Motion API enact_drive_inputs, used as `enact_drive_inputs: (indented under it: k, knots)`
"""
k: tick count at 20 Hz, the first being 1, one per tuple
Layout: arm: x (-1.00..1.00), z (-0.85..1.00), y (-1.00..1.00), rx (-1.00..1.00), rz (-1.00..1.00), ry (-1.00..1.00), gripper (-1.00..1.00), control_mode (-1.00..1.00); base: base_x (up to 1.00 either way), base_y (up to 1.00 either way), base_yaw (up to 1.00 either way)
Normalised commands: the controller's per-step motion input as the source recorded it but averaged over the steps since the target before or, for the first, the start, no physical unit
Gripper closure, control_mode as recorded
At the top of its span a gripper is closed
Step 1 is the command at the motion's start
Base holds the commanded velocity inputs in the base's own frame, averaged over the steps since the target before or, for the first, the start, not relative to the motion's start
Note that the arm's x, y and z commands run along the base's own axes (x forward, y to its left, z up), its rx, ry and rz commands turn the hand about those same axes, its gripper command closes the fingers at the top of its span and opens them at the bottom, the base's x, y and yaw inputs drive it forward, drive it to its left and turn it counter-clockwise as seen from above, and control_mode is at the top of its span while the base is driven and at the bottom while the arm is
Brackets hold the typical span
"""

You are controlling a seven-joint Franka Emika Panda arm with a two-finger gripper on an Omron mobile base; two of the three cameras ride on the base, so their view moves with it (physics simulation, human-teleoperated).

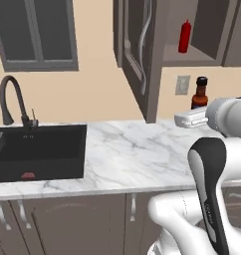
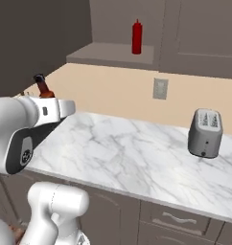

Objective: Take 2 condiments from the cabinet and move them on the counter near the stove.Make sure the condiments are lined up with each other, next to each other.

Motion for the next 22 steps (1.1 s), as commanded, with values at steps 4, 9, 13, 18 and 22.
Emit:
enact_drive_inputs:
  k: [4,9,13,18,22]
  knots:
    - [0.0,0.0,0.0,0.0,0.0,0.0,1.0,1.0,-0.66,0.0,0.32]
    - [0.0,0.0,0.0,0.0,0.0,0.0,1.0,1.0,-0.7,0.0,0.33]
    - [0.0,0.0,0.0,0.0,0.0,0.0,1.0,1.0,-0.69,0.0,0.36]
    - [0.0,0.0,0.0,0.0,0.0,0.0,1.0,1.0,-0.67,0.0,0.43]
    - [0.0,0.0,0.0,0.0,0.0,0.0,1.0,1.0,-0.67,0.0,0.48]
